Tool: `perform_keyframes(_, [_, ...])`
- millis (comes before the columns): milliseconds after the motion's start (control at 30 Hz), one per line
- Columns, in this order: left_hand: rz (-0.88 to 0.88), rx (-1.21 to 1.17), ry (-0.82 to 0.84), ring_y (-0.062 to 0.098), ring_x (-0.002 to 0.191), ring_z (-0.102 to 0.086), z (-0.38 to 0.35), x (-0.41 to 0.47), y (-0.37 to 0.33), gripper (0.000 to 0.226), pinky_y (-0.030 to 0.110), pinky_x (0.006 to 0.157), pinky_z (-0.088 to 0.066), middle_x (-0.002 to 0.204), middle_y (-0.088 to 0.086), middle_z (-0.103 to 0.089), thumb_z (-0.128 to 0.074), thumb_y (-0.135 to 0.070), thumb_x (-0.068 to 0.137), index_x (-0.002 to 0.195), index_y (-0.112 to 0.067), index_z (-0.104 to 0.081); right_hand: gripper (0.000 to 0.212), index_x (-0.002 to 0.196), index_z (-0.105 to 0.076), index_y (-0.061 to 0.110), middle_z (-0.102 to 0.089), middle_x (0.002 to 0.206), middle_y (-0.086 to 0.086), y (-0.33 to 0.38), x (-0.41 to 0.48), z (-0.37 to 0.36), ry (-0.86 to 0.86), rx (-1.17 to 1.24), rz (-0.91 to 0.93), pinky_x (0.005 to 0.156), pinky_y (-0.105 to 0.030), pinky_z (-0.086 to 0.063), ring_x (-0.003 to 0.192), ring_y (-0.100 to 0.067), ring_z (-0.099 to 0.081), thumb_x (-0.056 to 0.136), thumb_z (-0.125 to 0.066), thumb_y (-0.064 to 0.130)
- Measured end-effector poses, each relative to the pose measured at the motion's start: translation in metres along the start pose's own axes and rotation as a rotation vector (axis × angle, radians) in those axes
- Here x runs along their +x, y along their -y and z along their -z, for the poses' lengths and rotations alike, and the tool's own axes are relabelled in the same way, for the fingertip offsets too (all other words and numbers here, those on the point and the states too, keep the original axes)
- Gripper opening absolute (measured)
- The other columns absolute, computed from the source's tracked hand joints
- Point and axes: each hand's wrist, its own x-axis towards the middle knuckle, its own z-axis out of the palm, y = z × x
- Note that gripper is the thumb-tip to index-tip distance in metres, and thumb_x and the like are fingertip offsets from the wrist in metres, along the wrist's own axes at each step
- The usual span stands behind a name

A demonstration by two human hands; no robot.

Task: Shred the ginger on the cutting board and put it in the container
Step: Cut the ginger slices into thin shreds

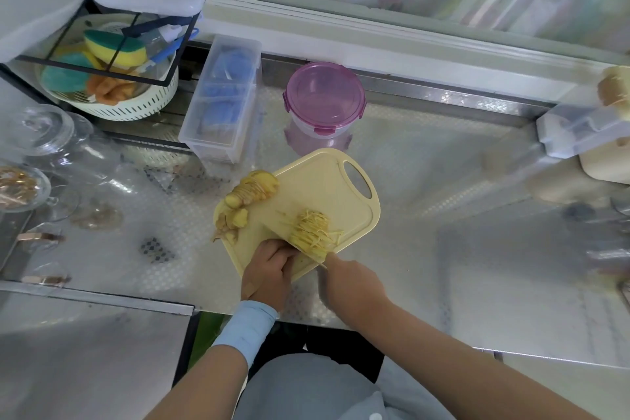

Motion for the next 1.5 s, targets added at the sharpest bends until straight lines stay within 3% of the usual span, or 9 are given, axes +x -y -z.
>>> perform_keyframes(233, [0.015,-0.025,0.047,0.018,0.099,-0.051,0.003,0.001,-0.001,0.028,0.011,0.085,-0.035,0.097,0.006,-0.065,-0.051,-0.022,0.089,0.089,-0.007,-0.074,0.018,0.095,-0.031,0.016,-0.048,0.076,-0.006,0.022,0.018,0.017,0.099,-0.005,0.025,0.057,-0.036,-0.042,0.068,-0.033,-0.052,0.088,-0.042,0.004])
perform_keyframes(433, [0.048,-0.012,0.021,0.018,0.095,-0.053,0.000,0.000,0.001,0.026,0.013,0.081,-0.037,0.094,0.007,-0.066,-0.054,-0.022,0.087,0.084,-0.007,-0.074,0.017,0.109,-0.041,0.011,-0.048,0.079,-0.005,0.013,0.009,0.013,0.071,-0.040,0.035,0.057,-0.036,-0.042,0.064,-0.029,-0.047,0.093,-0.041,0.009])
perform_keyframes(700, [-0.047,-0.010,0.025,0.020,0.094,-0.053,0.000,0.002,0.007,0.025,0.019,0.082,-0.041,0.093,0.008,-0.065,-0.052,-0.019,0.089,0.084,-0.005,-0.073,0.026,0.121,-0.029,0.035,-0.045,0.063,0.006,-0.009,-0.011,0.006,-0.026,0.036,0.006,0.044,-0.025,-0.025,0.050,-0.011,-0.039,0.100,-0.041,0.024])
perform_keyframes(833, [-0.041,-0.028,0.039,0.021,0.096,-0.054,0.000,0.002,0.007,0.026,0.019,0.083,-0.041,0.096,0.007,-0.065,-0.051,-0.019,0.090,0.089,-0.005,-0.073,0.023,0.123,-0.042,0.024,-0.050,0.070,0.000,-0.003,0.003,0.000,0.002,0.023,-0.017,0.050,-0.032,-0.038,0.057,-0.024,-0.047,0.100,-0.040,0.020])
perform_keyframes(933, [-0.069,-0.020,0.037,0.020,0.096,-0.052,0.000,0.003,0.007,0.026,0.019,0.084,-0.040,0.095,0.007,-0.065,-0.050,-0.017,0.091,0.090,-0.005,-0.073,0.020,0.115,-0.045,0.017,-0.044,0.066,0.000,0.001,0.009,0.001,0.019,0.001,-0.013,0.043,-0.031,-0.029,0.055,-0.025,-0.046,0.096,-0.044,0.013])
perform_keyframes(1100, [-0.045,-0.001,0.004,0.021,0.093,-0.052,0.000,0.001,0.004,0.026,0.021,0.081,-0.041,0.092,0.009,-0.066,-0.050,-0.017,0.089,0.087,-0.003,-0.073,0.020,0.119,-0.044,0.020,-0.051,0.071,-0.001,0.000,0.003,0.000,-0.009,0.011,-0.007,0.053,-0.035,-0.045,0.059,-0.025,-0.050,0.099,-0.041,0.017])
perform_keyframes(1233, [-0.050,0.029,-0.008,0.020,0.092,-0.051,-0.001,0.002,0.004,0.026,0.023,0.076,-0.041,0.090,0.011,-0.066,-0.050,-0.017,0.087,0.083,-0.003,-0.072,0.026,0.128,-0.042,0.026,-0.035,0.062,0.008,-0.005,-0.016,0.005,-0.054,-0.015,-0.002,0.044,-0.027,-0.022,0.053,-0.020,-0.038,0.102,-0.043,0.023])
perform_keyframes(1300, [-0.060,0.026,-0.009,0.020,0.091,-0.051,-0.001,0.002,0.004,0.026,0.024,0.075,-0.041,0.089,0.011,-0.066,-0.051,-0.017,0.087,0.082,-0.003,-0.072,0.024,0.125,-0.043,0.026,-0.036,0.062,0.007,-0.005,-0.017,0.006,-0.058,-0.027,-0.009,0.043,-0.027,-0.019,0.054,-0.022,-0.040,0.101,-0.045,0.023])
perform_keyframes(1500, [-0.076,0.007,0.007,0.020,0.092,-0.052,0.001,0.002,0.004,0.025,0.022,0.079,-0.041,0.091,0.009,-0.067,-0.051,-0.017,0.089,0.086,-0.004,-0.073,0.023,0.119,-0.042,0.014,-0.042,0.070,-0.001,0.008,0.008,0.002,0.045,-0.030,-0.011,0.055,-0.034,-0.036,0.063,-0.030,-0.049,0.096,-0.041,0.011])
